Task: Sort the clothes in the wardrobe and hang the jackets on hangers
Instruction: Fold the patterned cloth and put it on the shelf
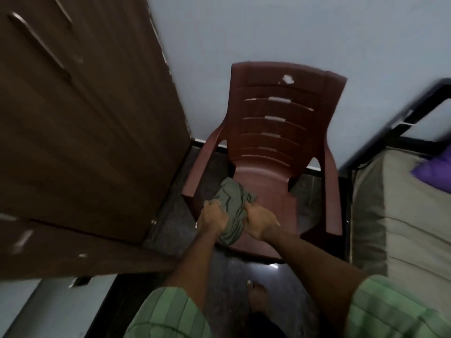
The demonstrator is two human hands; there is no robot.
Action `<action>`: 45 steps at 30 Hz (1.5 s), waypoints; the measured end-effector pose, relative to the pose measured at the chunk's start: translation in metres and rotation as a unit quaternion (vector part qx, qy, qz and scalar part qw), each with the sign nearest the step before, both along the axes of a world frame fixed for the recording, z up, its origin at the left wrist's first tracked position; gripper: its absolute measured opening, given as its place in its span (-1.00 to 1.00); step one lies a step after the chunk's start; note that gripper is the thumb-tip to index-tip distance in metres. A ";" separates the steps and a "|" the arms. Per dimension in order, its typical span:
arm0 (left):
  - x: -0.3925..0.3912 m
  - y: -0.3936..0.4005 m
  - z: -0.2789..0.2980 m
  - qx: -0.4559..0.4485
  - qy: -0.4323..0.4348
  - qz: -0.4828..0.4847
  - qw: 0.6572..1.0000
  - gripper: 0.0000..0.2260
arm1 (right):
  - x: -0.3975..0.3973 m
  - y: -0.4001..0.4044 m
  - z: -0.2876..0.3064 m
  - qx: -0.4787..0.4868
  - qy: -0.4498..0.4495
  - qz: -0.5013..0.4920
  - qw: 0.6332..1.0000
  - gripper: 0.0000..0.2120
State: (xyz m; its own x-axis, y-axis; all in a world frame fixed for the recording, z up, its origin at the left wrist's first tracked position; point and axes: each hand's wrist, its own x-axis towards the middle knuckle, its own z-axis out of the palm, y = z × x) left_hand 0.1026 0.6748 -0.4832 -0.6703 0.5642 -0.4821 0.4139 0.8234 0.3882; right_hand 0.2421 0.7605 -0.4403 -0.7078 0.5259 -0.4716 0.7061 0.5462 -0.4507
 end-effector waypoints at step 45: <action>0.043 -0.247 0.220 -0.072 -0.168 -0.186 0.965 -0.49 | 0.049 -0.206 0.146 -0.020 0.090 0.173 0.981 0.13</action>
